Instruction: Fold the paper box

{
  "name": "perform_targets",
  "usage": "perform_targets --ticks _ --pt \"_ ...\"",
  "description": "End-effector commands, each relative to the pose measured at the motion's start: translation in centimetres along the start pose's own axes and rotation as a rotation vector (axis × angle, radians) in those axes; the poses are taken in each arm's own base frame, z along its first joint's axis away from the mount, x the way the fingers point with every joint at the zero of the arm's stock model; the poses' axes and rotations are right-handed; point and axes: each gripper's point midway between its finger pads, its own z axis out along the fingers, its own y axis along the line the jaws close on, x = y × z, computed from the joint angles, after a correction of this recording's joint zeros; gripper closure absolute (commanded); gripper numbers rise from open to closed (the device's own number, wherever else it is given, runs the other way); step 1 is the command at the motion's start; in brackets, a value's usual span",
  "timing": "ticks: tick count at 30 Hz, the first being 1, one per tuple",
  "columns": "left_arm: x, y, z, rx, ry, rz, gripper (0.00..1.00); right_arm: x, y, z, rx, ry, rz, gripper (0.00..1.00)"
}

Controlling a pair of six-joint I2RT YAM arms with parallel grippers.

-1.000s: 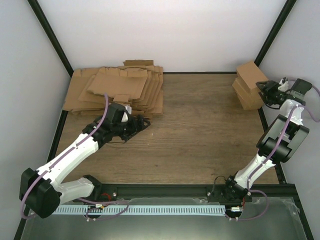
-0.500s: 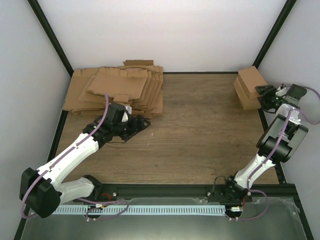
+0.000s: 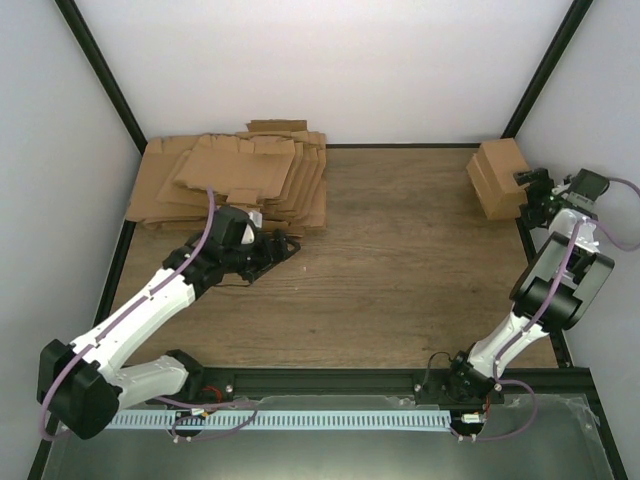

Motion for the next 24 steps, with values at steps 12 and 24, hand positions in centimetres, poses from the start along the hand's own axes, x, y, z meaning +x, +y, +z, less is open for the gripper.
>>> perform_targets --ticks 12,24 --pt "-0.8 0.2 -1.6 -0.020 -0.070 0.078 0.04 2.9 4.4 -8.8 0.142 -0.210 -0.235 0.00" --pt "-1.9 -2.5 -4.1 0.124 -0.243 0.424 0.00 22.2 10.2 -12.1 -0.369 -0.037 -0.678 0.00"
